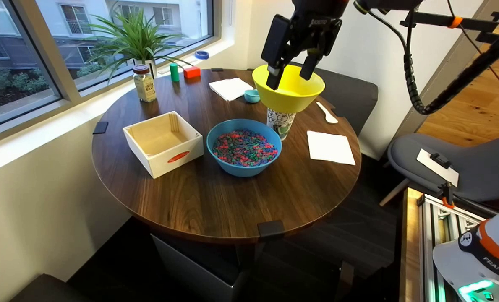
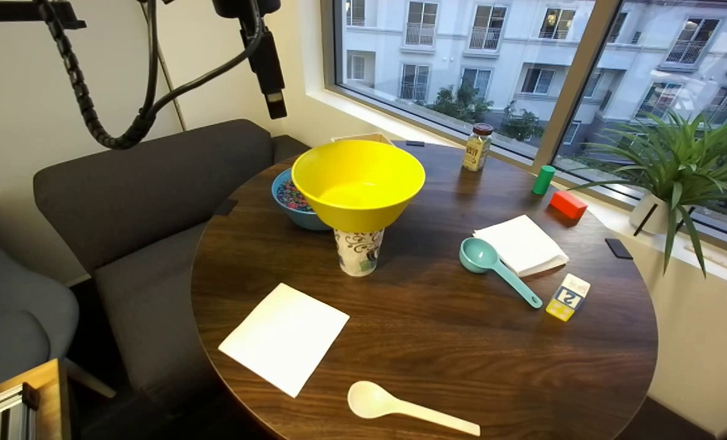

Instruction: Pick up the yellow bowl and place it on top of the cup, move a pinch of the content in the blue bowl into the yellow bowl

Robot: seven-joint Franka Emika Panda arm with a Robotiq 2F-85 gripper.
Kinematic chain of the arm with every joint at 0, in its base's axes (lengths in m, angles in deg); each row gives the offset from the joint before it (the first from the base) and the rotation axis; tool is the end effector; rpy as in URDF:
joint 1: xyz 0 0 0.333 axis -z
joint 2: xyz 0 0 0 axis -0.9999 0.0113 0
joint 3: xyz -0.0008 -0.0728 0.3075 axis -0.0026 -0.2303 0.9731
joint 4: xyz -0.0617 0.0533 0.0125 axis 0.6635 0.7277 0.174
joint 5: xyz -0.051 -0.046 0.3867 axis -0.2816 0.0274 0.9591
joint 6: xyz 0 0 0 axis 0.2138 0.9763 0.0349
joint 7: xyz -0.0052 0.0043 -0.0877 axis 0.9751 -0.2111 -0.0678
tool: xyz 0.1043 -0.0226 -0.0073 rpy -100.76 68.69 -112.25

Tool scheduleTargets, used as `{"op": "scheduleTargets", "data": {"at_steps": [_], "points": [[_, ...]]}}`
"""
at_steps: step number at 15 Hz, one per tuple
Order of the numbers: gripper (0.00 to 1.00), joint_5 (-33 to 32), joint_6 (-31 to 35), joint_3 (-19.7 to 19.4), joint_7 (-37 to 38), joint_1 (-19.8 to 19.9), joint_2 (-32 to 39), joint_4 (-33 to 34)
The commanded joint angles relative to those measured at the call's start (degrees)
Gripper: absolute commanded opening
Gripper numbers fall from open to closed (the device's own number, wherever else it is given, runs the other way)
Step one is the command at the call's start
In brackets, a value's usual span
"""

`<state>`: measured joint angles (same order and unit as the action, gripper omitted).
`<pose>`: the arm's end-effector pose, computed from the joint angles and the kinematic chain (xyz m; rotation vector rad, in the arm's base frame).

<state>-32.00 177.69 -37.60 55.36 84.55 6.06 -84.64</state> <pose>0.5152 0.1544 0.5823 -3.0826 0.4287 -0.2381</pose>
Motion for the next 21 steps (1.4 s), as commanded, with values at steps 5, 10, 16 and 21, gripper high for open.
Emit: {"op": "scheduleTargets", "data": {"at_steps": [5,10,16,21], "points": [[1.00,-5.34,5.97,1.85,14.41,-1.74,-0.95,-5.12],[1.00,-7.91,13.27,2.44,21.22,-2.54,-0.01,-9.46],[1.00,-11.69,17.98,2.41,25.90,-2.66,2.11,-12.69],[1.00,-13.82,20.11,2.02,27.46,-3.12,5.75,-12.47]]}}
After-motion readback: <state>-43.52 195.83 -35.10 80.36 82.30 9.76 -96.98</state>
